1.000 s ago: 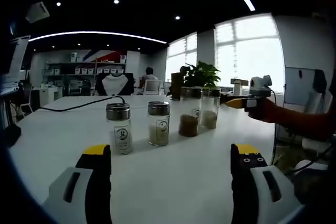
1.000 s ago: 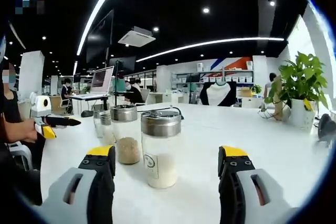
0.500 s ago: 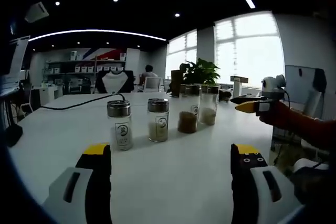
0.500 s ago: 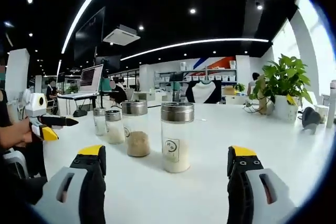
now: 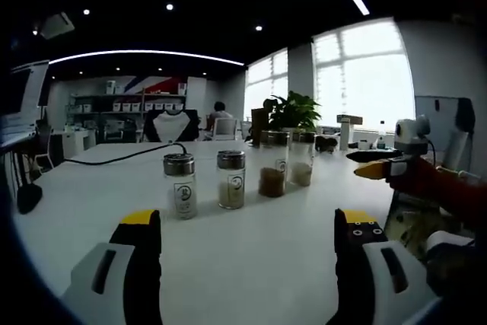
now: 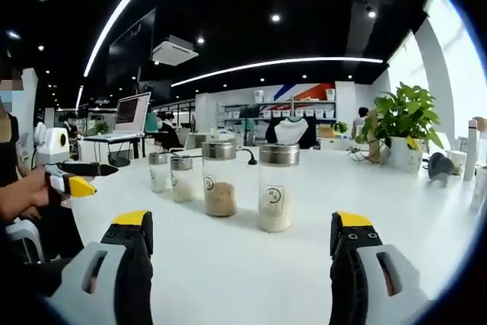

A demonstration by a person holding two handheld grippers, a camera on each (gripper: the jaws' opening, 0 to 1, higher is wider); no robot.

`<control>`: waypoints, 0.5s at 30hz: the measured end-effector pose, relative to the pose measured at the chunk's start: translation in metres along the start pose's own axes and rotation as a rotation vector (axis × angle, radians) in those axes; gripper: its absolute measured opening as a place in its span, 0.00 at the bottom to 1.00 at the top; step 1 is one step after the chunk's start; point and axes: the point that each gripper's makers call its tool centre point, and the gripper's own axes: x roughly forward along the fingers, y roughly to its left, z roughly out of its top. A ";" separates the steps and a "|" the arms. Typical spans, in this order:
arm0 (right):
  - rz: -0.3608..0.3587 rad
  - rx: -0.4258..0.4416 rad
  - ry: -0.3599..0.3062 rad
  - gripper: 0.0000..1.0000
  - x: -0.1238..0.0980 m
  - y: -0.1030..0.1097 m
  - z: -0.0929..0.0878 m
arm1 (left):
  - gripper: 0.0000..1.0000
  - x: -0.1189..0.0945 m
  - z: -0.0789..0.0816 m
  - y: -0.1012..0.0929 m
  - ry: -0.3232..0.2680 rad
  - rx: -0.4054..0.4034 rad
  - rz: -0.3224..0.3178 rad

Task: Rotate the seasoning bottle until the label or dispensing opening points toward the visible target arrow and the bottle remains upright within the marked orientation range

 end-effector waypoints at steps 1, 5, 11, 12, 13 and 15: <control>-0.003 -0.006 0.002 0.99 -0.001 0.003 -0.001 | 1.00 -0.001 -0.001 -0.001 0.004 0.002 0.002; -0.006 0.001 0.013 0.99 -0.005 0.008 -0.005 | 1.00 -0.005 -0.002 -0.008 0.000 0.001 0.000; -0.029 0.011 0.006 0.99 -0.013 0.010 -0.005 | 1.00 -0.011 -0.002 -0.011 -0.007 -0.003 0.008; -0.033 0.016 0.003 0.99 -0.013 0.010 -0.005 | 1.00 -0.011 -0.002 -0.010 -0.008 -0.004 0.014; -0.035 0.021 0.003 0.99 -0.013 0.009 -0.005 | 1.00 -0.011 -0.002 -0.009 -0.007 -0.005 0.019; -0.038 0.023 0.007 0.99 -0.014 0.009 -0.008 | 1.00 -0.012 -0.002 -0.009 -0.010 -0.007 0.024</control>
